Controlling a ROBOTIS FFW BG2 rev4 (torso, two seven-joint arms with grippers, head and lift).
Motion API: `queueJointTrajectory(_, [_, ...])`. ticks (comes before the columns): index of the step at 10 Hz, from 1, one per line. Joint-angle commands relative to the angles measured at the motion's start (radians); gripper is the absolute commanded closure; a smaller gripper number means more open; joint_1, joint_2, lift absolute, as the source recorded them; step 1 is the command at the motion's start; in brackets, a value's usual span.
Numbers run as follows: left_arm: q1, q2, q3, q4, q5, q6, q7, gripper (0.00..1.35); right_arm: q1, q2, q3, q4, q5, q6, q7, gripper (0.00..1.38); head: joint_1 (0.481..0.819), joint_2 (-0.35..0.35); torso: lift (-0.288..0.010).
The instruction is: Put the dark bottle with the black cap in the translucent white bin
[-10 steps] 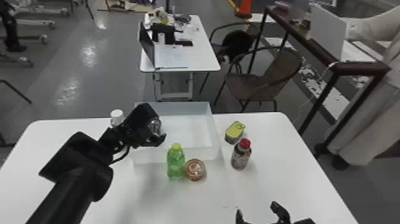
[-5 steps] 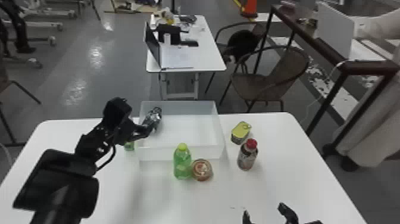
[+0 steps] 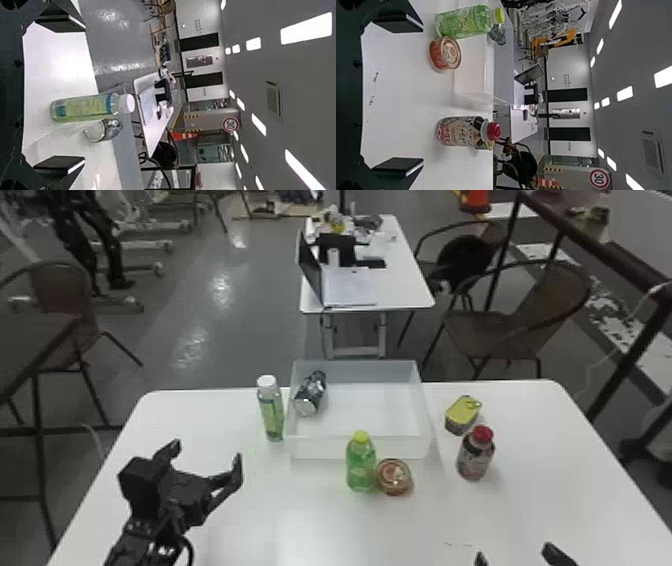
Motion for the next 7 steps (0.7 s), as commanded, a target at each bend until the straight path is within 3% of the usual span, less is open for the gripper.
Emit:
queueJointTrajectory(1, [0.106, -0.016, 0.027, -0.008, 0.076, -0.067, 0.007, 0.13, 0.007, 0.001, -0.004, -0.006, 0.004, 0.000, 0.000, 0.11, 0.695, 0.086, 0.000])
queueJointTrajectory(4, [0.241, -0.016, 0.061, -0.007, 0.108, -0.144, 0.023, 0.13, 0.027, 0.001, -0.027, -0.026, 0.029, -0.002, -0.001, 0.11, 0.695, 0.119, 0.000])
queueJointTrajectory(7, [0.297, -0.016, 0.025, 0.009, 0.148, -0.156, 0.049, 0.13, 0.070, 0.001, -0.031, -0.038, 0.038, -0.034, -0.030, 0.11, 0.695, 0.135, 0.000])
